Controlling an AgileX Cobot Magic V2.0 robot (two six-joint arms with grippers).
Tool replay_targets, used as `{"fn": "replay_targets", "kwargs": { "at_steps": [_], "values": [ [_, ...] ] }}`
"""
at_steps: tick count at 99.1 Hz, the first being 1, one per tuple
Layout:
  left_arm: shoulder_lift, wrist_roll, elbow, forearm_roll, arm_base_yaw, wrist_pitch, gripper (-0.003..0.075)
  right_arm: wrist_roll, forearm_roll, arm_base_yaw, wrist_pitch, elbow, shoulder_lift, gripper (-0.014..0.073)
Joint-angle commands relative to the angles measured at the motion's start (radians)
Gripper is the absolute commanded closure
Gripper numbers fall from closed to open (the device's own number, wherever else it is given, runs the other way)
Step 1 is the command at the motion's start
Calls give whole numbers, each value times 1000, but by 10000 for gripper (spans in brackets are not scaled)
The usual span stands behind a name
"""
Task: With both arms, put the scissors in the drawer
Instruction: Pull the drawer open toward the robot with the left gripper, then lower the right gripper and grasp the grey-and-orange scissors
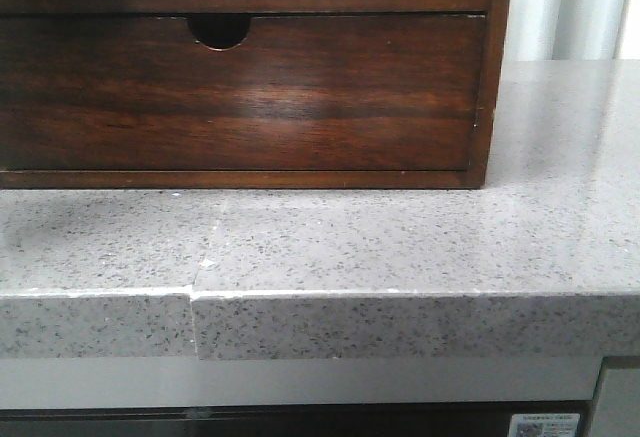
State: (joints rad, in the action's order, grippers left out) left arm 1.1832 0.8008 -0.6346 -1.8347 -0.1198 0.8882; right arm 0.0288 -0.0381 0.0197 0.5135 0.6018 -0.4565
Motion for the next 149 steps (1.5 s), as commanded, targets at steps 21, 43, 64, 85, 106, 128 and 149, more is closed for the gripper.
{"fn": "replay_targets", "kwargs": {
  "at_steps": [21, 43, 64, 85, 106, 128, 149],
  "values": [
    [-264, 68, 149, 3, -8, 117, 741, 4, -8, 6, -64, 36, -13, -37],
    [-439, 68, 252, 3, -8, 100, 741, 4, -4, 6, -64, 36, -13, -37],
    [-483, 61, 283, 3, -8, 84, 740, 4, -4, 6, -64, 36, -13, -37],
    [-483, 54, 283, 3, -8, 86, 708, 4, -4, 6, -64, 36, -13, -37],
    [-483, 54, 283, 3, -8, 86, 465, 4, -4, 6, -64, 36, -13, -37],
    [-484, 54, 283, 79, -8, 86, 321, 4, -4, 6, -64, 36, -13, -37],
    [-518, 31, 283, 200, -8, 82, 322, 4, -4, 6, -64, 36, -13, -37]
  ]
}}
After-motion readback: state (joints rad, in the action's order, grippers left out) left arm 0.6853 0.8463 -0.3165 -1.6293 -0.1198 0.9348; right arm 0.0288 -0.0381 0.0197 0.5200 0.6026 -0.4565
